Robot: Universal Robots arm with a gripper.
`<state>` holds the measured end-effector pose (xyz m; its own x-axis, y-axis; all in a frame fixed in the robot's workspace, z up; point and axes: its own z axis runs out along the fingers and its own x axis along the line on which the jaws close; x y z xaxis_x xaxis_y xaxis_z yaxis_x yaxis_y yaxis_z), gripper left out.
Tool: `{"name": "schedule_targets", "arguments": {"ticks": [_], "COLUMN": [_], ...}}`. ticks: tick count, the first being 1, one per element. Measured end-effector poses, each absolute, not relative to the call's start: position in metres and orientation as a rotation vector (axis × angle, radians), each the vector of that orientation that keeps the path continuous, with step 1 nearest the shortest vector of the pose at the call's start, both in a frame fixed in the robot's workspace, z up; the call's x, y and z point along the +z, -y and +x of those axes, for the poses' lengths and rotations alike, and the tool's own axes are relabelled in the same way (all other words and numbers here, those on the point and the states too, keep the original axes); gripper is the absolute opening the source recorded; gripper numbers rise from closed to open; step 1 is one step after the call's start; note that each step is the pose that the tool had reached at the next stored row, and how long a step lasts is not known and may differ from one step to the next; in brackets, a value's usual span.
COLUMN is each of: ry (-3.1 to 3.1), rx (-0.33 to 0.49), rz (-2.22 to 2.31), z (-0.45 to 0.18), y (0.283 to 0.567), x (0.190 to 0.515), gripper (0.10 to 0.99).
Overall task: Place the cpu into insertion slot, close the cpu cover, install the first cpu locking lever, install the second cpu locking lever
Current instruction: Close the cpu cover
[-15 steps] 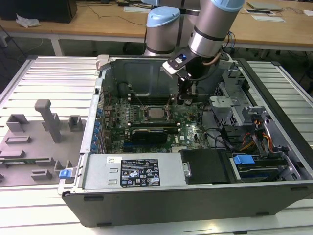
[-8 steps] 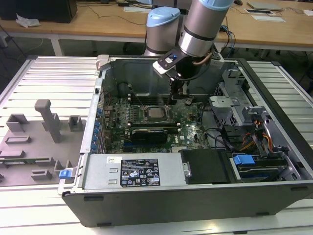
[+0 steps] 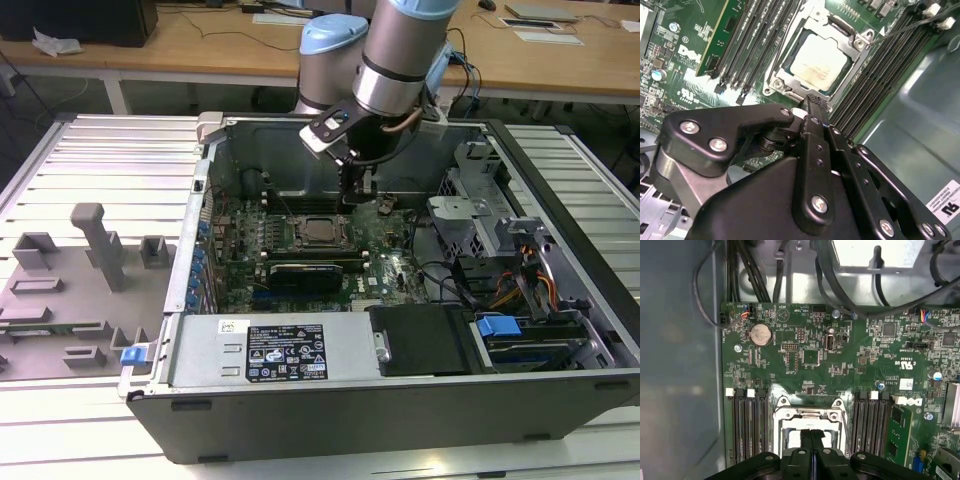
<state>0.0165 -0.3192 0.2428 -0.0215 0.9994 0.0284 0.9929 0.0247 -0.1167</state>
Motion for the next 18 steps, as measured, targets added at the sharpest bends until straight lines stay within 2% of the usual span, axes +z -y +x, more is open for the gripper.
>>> {"name": "schedule_targets", "arguments": {"ticks": [7,18], "ry": [2.210,2.211], "rx": [0.024,0.023], "rz": [-2.158,-2.158], "z": [-0.005,-0.016], "y": [0.319,0.319], "x": [0.240,0.232], "gripper": [0.106,0.106]}}
